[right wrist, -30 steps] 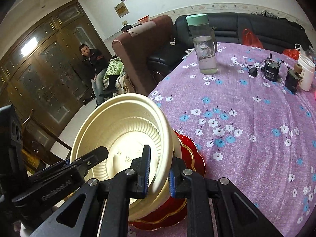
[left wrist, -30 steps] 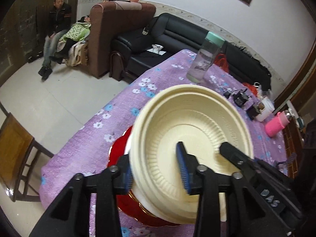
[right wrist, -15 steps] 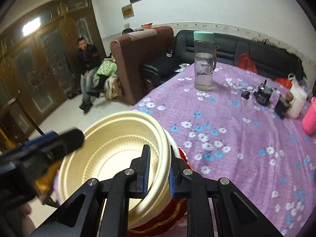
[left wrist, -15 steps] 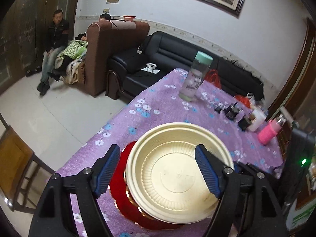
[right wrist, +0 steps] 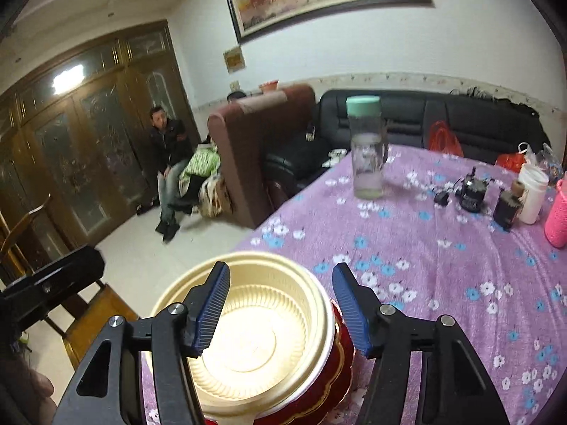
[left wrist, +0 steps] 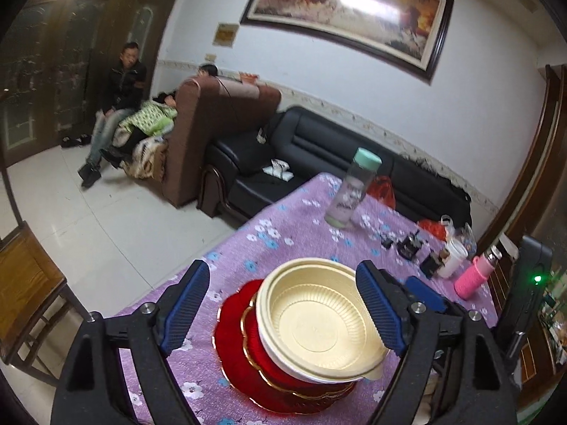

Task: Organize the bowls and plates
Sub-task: 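Lower the beige bowl onto the white bowls and open both grippers, then withdraw both grippers from the stacked dishes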

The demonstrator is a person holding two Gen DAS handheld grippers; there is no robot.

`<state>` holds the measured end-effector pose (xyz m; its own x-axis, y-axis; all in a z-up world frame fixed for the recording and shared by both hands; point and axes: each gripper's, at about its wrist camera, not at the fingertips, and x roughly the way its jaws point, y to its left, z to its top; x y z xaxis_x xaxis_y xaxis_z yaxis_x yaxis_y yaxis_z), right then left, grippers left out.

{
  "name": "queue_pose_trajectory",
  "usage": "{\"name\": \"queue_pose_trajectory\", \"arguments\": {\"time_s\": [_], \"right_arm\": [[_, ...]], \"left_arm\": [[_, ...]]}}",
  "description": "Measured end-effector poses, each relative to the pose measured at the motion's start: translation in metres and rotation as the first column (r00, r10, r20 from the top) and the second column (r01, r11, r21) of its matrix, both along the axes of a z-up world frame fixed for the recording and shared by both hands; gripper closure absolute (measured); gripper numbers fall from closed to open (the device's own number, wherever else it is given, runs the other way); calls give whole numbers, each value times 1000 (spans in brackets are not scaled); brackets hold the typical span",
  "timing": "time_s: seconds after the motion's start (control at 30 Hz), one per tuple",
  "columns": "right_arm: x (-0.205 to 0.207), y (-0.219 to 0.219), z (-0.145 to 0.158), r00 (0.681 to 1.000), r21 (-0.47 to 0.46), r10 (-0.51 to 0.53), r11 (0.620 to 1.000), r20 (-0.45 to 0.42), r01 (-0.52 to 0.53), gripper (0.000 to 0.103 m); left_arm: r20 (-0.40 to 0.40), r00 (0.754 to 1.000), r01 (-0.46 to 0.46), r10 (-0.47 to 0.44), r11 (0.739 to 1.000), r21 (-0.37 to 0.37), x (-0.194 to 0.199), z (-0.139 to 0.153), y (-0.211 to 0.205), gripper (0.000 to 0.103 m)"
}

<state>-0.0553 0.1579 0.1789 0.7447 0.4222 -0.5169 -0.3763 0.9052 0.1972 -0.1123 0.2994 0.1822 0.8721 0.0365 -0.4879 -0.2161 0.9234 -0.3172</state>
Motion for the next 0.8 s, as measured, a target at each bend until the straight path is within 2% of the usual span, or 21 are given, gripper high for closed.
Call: {"name": "queue_pose_trajectory", "arguments": {"time_s": [0.07, 0.13, 0.2, 0.3, 0.43, 0.6, 0.8], "right_arm": [[-9, -7, 6, 999, 10, -19, 1000, 28, 19, 36], [-23, -18, 11, 997, 29, -50, 998, 58, 48, 34], [-37, -30, 13, 993, 46, -87, 995, 85, 84, 28], [-62, -49, 10, 984, 54, -126, 991, 125, 121, 23], [-99, -61, -12, 976, -1, -156, 987, 150, 158, 15], [-115, -64, -47, 990, -42, -128, 991, 61, 130, 14], [-109, -56, -67, 997, -69, -71, 995, -16, 70, 14]], "left_arm": [[49, 998, -53, 51, 998, 42, -15, 4, -4, 18], [104, 989, -110, 101, 990, 85, -30, 8, -10, 12], [167, 974, -172, 151, 978, 120, -48, 9, -17, 0], [227, 962, -193, 154, 969, 158, -66, 7, -30, 0], [147, 981, -152, 126, 972, 182, -63, -7, -38, 0], [39, 978, -207, 203, 950, 232, -55, -30, -46, 0], [-44, 981, -170, 191, 940, 296, -48, -45, -61, 0]]}}
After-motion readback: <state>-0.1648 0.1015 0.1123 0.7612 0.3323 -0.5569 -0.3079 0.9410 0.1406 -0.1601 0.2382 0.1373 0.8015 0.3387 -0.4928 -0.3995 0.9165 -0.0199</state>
